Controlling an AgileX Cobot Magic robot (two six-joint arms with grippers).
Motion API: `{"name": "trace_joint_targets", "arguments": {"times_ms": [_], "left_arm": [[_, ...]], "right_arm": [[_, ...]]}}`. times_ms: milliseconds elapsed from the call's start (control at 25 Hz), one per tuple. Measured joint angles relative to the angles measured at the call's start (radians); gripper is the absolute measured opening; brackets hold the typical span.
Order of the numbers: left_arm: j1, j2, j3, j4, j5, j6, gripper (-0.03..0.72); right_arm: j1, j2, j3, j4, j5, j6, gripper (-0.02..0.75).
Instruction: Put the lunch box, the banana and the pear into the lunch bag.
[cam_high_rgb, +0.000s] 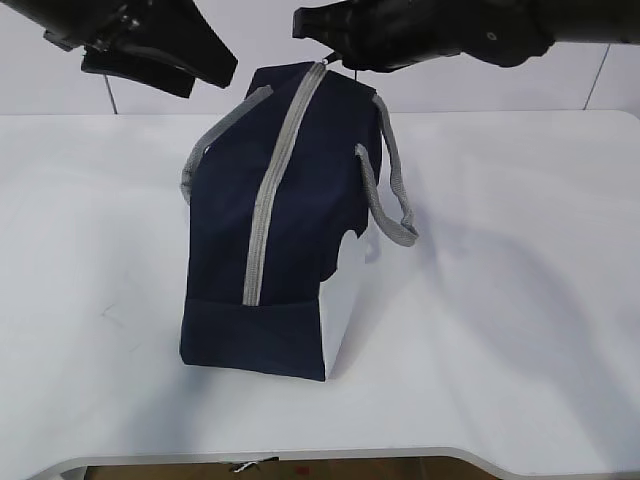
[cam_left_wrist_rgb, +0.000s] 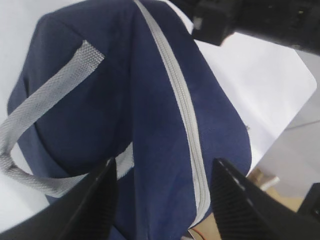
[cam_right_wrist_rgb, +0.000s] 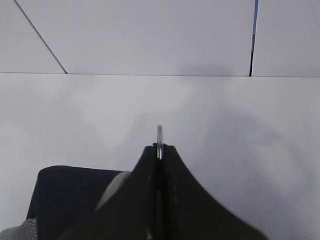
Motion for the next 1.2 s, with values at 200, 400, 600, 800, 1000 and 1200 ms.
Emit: {"name": "trace_joint_targets", "arguments": {"times_ms": [200,400,600,800,1000,1200], "left_arm": [[0.007,0.124,-0.122,-0.029,0.093,-0.002,0.448],[0.007,0.222,-0.203,-0.05,0.133,-0.002,0.448],[0.009,0.284,-0.214,-0.052,0.165,-0.002,0.424],[0.009,0.297,-0.214,-0.05,0.182,-0.001,0.183],[0.009,0.297,-0.214,-0.041,0.2,0.074,0.032],[0.009,0.294,-0.22,0.069,0.2,0.146,0.027]], "right_arm": [[0.0,0.0,0.0,0.006,-0.009,0.0,0.017],[0.0,0.0,0.0,0.007,-0.013,0.0,0.017],[0.0,0.0,0.0,0.008,-0.013,0.0,0.017],[0.0,0.0,0.0,0.008,-0.019,0.0,0.017],[0.0,0.0,0.0,0.01,-0.019,0.0,0.017],[0.002,0.0,0.0,0.014,-0.023,0.0,0.017]]}}
